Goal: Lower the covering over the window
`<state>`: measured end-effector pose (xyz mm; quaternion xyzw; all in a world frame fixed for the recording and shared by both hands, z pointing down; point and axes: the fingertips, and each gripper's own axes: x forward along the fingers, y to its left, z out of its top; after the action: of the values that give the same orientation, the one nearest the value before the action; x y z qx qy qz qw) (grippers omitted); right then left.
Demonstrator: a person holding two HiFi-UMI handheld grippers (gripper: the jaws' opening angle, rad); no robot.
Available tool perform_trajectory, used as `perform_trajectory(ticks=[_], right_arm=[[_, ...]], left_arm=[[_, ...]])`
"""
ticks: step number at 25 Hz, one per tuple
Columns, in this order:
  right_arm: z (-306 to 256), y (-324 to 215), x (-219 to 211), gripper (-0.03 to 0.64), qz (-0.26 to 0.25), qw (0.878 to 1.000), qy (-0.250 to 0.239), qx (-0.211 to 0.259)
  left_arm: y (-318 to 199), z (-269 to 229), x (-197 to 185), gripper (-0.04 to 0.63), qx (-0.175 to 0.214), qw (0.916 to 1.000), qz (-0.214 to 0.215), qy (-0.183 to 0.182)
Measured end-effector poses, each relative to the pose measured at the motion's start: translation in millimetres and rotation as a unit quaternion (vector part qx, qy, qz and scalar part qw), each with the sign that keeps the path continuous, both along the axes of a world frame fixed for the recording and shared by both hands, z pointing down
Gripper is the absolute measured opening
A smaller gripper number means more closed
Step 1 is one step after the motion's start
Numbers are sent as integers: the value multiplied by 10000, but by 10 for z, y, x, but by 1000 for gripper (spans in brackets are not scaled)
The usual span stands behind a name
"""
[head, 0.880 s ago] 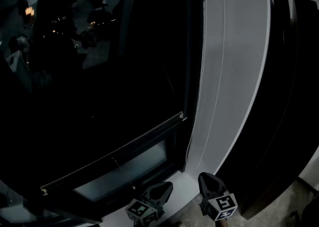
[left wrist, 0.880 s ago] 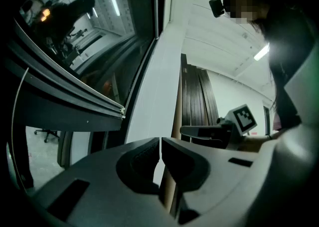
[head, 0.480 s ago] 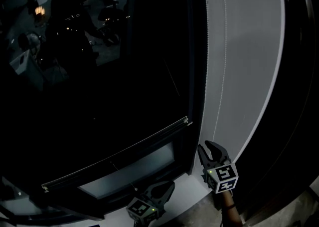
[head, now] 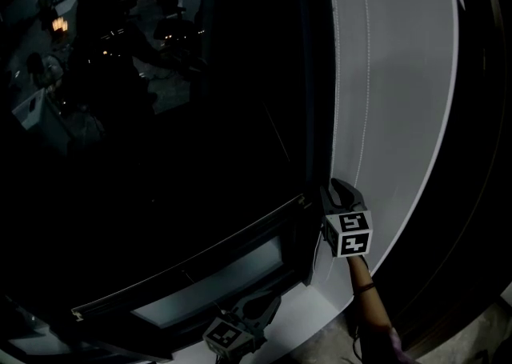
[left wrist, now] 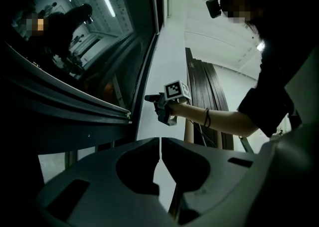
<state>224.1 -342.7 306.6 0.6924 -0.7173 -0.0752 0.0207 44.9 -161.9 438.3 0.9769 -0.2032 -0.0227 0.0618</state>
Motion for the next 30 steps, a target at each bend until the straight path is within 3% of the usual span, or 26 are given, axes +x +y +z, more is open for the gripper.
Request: perform_trajectory(ticks=[7, 15, 17, 23, 27, 30], right_arm=[[-263, -80, 217, 95, 697, 9973, 77, 218], [-315, -332, 193, 94, 495, 9984, -266, 1], [-320, -304, 215, 23, 456, 9981, -412, 65], [-35, 49, 84, 20, 94, 9978, -583, 315], [-3, 420, -147, 14, -174, 9929, -881, 776], [277, 532, -396, 13, -429, 9944, -841, 485]], left_arm=[[-73, -11, -271, 0, -44, 9999, -143, 16], [-129, 13, -320, 0, -126, 9998, -94, 92], [-131, 32, -307, 0, -128, 9998, -59, 127], [-194, 63, -356, 0, -241, 9995, -68, 193], [-262, -35, -234, 12, -284, 9991, 129, 281], [-340, -233, -33, 42, -24, 9987, 385, 338]])
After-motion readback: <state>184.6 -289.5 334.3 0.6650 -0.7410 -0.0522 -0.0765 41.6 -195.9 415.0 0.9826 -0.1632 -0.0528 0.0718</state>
